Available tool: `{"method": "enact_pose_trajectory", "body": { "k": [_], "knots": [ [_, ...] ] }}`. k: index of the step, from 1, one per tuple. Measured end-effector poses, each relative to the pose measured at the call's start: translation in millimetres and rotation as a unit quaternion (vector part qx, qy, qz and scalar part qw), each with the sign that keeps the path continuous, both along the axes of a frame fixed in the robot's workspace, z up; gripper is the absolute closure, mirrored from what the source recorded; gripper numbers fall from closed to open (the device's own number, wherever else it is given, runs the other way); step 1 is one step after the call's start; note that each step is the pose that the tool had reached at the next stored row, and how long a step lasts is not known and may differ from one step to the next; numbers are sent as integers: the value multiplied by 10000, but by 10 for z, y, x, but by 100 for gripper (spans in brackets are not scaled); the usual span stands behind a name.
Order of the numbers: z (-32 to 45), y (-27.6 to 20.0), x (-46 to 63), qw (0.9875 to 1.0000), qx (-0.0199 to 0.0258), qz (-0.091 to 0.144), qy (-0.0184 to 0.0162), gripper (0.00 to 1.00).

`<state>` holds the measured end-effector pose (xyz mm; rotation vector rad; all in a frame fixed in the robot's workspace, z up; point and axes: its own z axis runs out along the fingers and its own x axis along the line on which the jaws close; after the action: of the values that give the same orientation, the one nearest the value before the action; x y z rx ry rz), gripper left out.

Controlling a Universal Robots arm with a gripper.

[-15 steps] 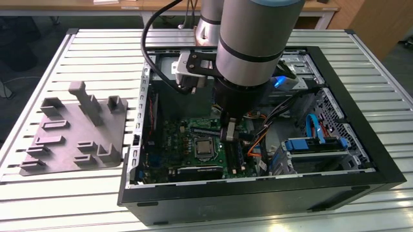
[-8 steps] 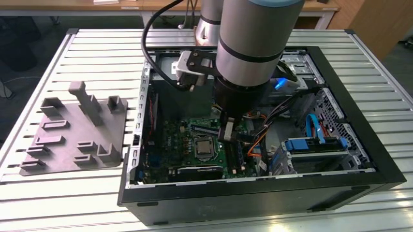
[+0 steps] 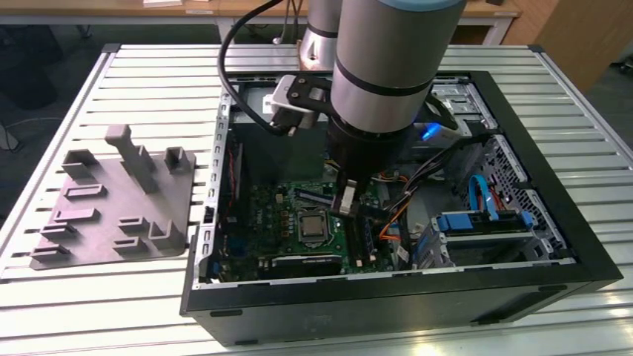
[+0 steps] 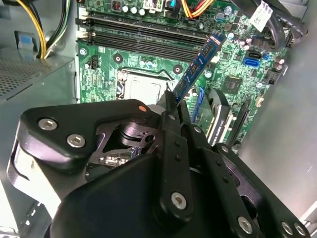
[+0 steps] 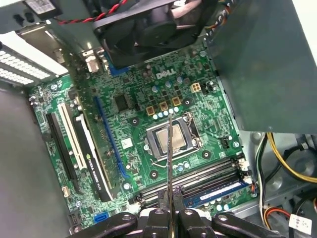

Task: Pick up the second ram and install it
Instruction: 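Insert the second ram into the second slot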

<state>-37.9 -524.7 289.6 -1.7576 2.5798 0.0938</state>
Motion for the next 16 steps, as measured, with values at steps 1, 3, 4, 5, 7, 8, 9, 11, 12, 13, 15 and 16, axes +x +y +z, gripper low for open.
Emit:
{"method": "enact_pose_trajectory", "body": {
  "k": [1, 3, 4, 5, 7, 8, 9, 11, 12, 13, 15, 16],
  "knots": [
    [0, 0, 0, 10000, 0, -37, 0, 86],
    [-1, 0, 0, 9999, 0, -105, 0, 86],
    [-1, 0, 0, 9999, 0, -136, 0, 86],
    [-2, 0, 0, 9999, 0, -169, 0, 86],
    [-2, 0, 0, 9997, 0, -228, 0, 86],
    [-2, 0, 0, 9997, 0, -257, 0, 86],
    [-3, 0, 0, 9996, 0, -287, 0, 86],
    [-3, 0, 0, 9994, 0, -345, 0, 86],
    [-4, 0, 0, 9993, 0, -375, 0, 86],
    [-4, 0, 0, 9992, 0, -402, 0, 86],
    [-5, 0, 0, 9990, 0, -454, 0, 86],
    [-5, 0, 0, 9989, 0, -479, 0, 86]
  ]
}}
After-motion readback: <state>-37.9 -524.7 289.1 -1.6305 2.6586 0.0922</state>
